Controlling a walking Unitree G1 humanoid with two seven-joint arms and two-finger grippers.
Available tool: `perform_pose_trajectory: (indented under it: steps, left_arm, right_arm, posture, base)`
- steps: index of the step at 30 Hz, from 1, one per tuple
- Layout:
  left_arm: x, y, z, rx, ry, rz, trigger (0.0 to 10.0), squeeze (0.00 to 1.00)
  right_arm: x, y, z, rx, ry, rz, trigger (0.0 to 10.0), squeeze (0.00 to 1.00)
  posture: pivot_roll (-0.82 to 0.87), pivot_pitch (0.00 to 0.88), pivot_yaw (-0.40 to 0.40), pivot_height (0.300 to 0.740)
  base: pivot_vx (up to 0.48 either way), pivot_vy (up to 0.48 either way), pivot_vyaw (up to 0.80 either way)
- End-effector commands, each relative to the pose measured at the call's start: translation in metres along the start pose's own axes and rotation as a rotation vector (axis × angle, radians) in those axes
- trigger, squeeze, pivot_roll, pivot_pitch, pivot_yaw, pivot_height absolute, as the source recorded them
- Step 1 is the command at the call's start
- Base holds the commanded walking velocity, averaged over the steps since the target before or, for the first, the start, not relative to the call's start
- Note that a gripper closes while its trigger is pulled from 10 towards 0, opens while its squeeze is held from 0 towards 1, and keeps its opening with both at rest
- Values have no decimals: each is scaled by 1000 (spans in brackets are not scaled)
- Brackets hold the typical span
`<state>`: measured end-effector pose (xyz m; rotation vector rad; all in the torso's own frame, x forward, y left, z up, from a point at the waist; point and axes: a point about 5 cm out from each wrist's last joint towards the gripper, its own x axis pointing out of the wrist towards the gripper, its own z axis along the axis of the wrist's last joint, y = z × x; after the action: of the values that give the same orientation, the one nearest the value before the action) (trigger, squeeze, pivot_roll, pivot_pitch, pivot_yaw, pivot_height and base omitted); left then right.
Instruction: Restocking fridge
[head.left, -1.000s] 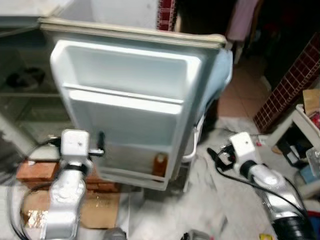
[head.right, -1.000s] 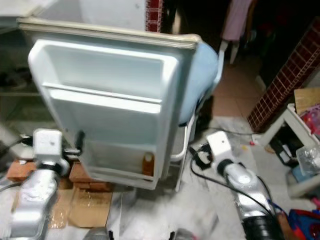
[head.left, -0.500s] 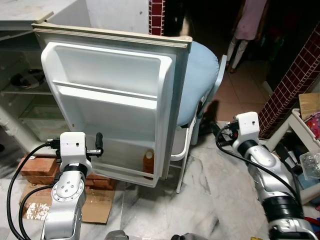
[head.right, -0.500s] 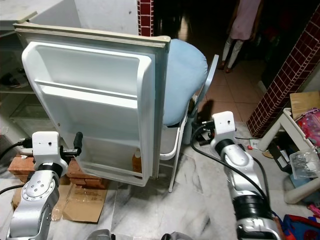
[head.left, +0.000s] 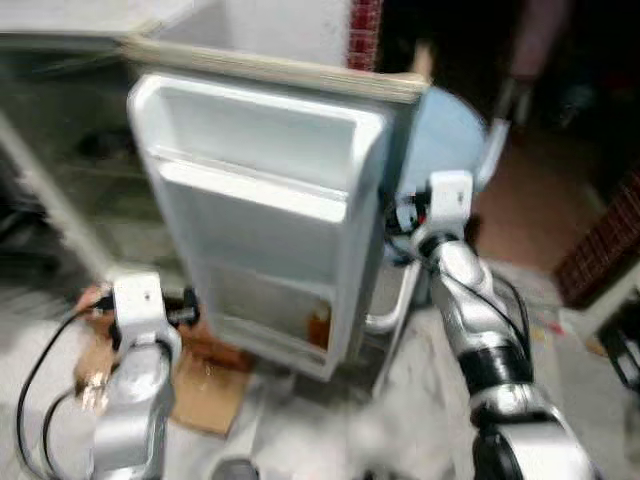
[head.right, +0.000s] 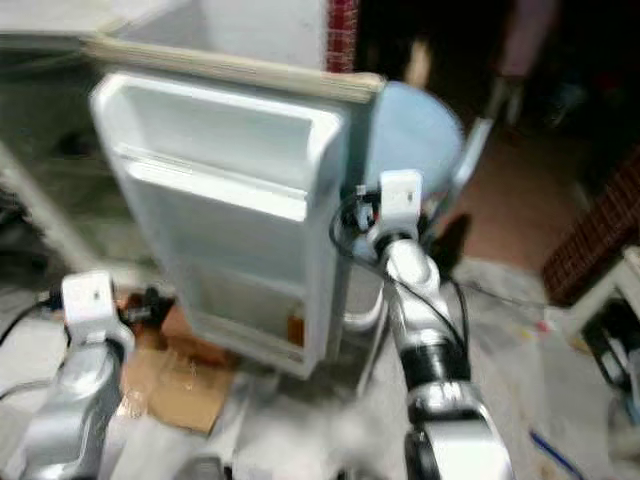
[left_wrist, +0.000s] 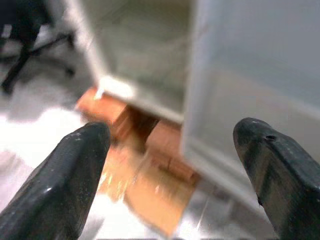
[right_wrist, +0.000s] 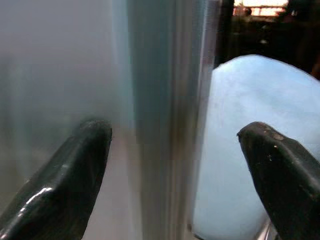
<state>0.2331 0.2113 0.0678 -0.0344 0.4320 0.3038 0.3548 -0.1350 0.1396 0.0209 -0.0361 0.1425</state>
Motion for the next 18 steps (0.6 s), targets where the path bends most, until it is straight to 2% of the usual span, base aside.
perform_pose_trajectory:
  steps: [1, 5, 6, 7, 8, 10, 11, 12, 15, 17, 18]
  left_arm:
    - [-2, 0, -7, -14, 61, -34, 10000, 0]
    - [-8, -3, -17, -6, 122, -98, 10000, 0]
    - [-15, -8, -29, 36, 202, -170, 10000, 0]
    - [-18, -11, -33, 52, 236, -207, 10000, 0]
    - [-18, -11, -33, 52, 236, -207, 10000, 0]
    - [-19, -14, -33, 63, 263, -246, 10000, 0]
    - [-20, -17, -34, 67, 291, -277, 10000, 0]
    - [-20, -17, -34, 67, 291, -277, 10000, 0]
    - [-22, -18, -36, 60, 337, -302, 10000, 0]
    - [-23, -18, -37, 58, 348, -307, 10000, 0]
    - [-23, -18, -37, 53, 352, -308, 10000, 0]
  right_arm:
    - [8, 14, 7, 12, -5, 46, 10000, 0]
    - [12, 18, 9, 53, -1, 54, 10000, 0]
    - [12, 28, 14, 92, -9, 132, 10000, 0]
    - [11, 37, 18, 123, -18, 219, 10000, 0]
    - [11, 37, 18, 123, -18, 219, 10000, 0]
    - [0, 56, 26, 217, -29, 435, 10000, 0]
    - [-12, 64, 32, 252, -40, 587, 10000, 0]
    - [-12, 64, 32, 252, -40, 587, 10000, 0]
    - [-31, 63, 27, 226, 0, 755, 10000, 0]
    - [-35, 61, 24, 216, 18, 779, 10000, 0]
    - [-38, 55, 16, 193, 53, 790, 10000, 0]
  posture:
    - [100, 0, -26, 740]
    - [102, 0, -27, 740]
    - [106, 0, -28, 740]
    - [107, 0, -27, 740]
    - [107, 0, -27, 740]
    - [105, 0, -24, 740]
    - [102, 0, -21, 740]
    - [102, 0, -21, 740]
    - [95, 0, -16, 740]
    - [95, 0, -15, 740]
    - [97, 0, -15, 740]
  base:
    - [0, 0, 506]
    - [0, 0, 467]
    - [0, 0, 0]
    - [0, 0, 0]
    - [0, 0, 0]
    - [0, 0, 0]
    - [0, 0, 0]
    - [0, 0, 0]
    - [0, 0, 0]
    - [0, 0, 0]
    - [0, 0, 0]
